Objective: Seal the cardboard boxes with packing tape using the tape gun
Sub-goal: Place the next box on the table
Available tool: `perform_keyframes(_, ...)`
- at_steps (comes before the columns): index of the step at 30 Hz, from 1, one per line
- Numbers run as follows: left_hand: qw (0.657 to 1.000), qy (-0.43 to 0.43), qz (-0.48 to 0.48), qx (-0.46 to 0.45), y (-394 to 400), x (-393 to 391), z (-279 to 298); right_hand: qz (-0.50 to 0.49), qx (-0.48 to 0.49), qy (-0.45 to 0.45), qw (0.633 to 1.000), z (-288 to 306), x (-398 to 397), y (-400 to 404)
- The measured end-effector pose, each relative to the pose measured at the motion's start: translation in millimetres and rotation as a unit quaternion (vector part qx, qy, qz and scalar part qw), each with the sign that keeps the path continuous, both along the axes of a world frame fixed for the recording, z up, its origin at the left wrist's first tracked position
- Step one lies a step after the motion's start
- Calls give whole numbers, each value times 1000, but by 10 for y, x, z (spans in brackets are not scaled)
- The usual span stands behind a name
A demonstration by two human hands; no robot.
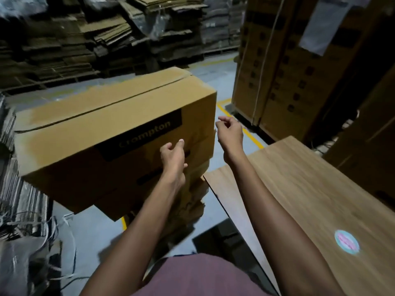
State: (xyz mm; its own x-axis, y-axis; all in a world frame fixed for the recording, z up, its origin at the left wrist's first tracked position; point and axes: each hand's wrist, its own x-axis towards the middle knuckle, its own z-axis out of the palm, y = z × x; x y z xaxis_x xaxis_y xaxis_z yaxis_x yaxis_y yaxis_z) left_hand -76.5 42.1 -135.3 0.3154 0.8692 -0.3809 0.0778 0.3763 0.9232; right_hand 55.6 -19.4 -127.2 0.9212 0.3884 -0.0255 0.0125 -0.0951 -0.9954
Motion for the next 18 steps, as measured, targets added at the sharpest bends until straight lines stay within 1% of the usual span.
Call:
perform_keyframes(1, 1000, -1, 12, 11, 5, 38, 14, 2, -9, -32, 999, 80, 49, 112)
perform_keyframes(2, 998, 7, 22, 55, -4, 75, 33, 1, -24, -77, 997, 161, 104, 214)
perform_keyframes(4, 976, 35, 36, 214, -49, 132, 112, 11, -46, -178, 983, 343, 208, 408)
perform_keyframes(5, 960, 33, 47, 273, -64, 169, 167, 28, -49, -223, 973, 457, 251, 514)
perform_keyframes(6, 951, 29, 61, 301, -61, 212, 209, 53, -49, -256, 964, 572, 293, 651)
perform_keyframes(8, 951, 18, 112, 288, -17, 282, 282, 135, -56, -288, 947, 766, 334, 969)
perform_keyframes(9, 948, 19, 146, 281, 18, 292, 300, 185, -75, -296, 934, 849, 333, 1143)
perform_keyframes(10, 939, 27, 174, 296, 55, 279, 312, 231, -100, -306, 918, 924, 315, 1313)
perform_keyframes(11, 920, 52, 196, 337, 82, 246, 328, 273, -125, -318, 899, 981, 304, 1486)
perform_keyframes(12, 889, 91, 215, 393, 134, 193, 314, 309, -148, -327, 881, 1032, 268, 1634)
perform_keyframes(14, 816, 205, 224, 492, 319, 56, 226, 365, -177, -350, 845, 1060, 185, 1910)
perform_keyframes(15, 785, 264, 215, 518, 418, -15, 174, 385, -188, -362, 828, 1051, 138, 2037)
perform_keyframes(16, 763, 313, 197, 531, 514, -76, 126, 397, -204, -368, 815, 1032, 88, 2158)
perform_keyframes(18, 739, 377, 152, 537, 686, -156, 57, 410, -233, -370, 801, 963, 23, 2403)
